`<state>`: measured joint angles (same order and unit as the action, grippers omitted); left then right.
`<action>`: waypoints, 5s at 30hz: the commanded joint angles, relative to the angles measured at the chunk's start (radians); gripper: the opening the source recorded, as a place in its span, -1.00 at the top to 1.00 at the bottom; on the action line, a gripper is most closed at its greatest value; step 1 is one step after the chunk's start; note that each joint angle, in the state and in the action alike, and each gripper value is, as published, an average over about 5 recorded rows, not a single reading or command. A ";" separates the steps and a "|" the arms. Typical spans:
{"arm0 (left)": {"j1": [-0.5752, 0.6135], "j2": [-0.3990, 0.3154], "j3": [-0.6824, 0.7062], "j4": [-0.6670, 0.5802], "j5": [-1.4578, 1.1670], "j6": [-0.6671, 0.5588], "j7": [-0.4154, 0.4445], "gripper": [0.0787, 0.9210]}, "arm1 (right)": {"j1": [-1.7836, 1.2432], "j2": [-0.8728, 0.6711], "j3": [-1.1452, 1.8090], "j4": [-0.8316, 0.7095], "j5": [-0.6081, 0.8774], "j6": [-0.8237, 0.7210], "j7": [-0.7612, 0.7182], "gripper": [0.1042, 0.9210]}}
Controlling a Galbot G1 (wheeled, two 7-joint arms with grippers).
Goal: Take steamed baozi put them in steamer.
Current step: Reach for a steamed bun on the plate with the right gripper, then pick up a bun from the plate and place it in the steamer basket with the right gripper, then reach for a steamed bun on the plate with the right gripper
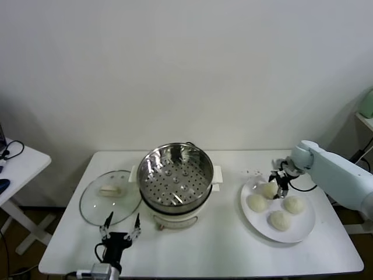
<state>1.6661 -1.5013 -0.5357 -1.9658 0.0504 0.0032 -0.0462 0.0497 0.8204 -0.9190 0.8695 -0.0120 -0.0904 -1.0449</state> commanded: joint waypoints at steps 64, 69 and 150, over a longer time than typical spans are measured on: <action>0.005 -0.005 0.007 -0.006 0.004 -0.005 -0.008 -0.77 | 0.488 0.507 -0.409 0.199 -0.226 0.660 0.146 -0.36; 0.003 -0.006 0.008 -0.003 0.003 -0.007 -0.008 -0.77 | 0.453 0.525 -0.393 0.140 -0.248 0.668 0.153 -0.36; 0.011 -0.008 0.003 0.002 0.013 -0.009 -0.007 -0.77 | 0.647 -0.166 -0.842 0.554 0.589 -0.215 0.185 -0.76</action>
<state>1.6746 -1.5116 -0.5320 -1.9646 0.0614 -0.0065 -0.0535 0.7640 0.7525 -1.7587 1.3676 0.5547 -0.2180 -0.8804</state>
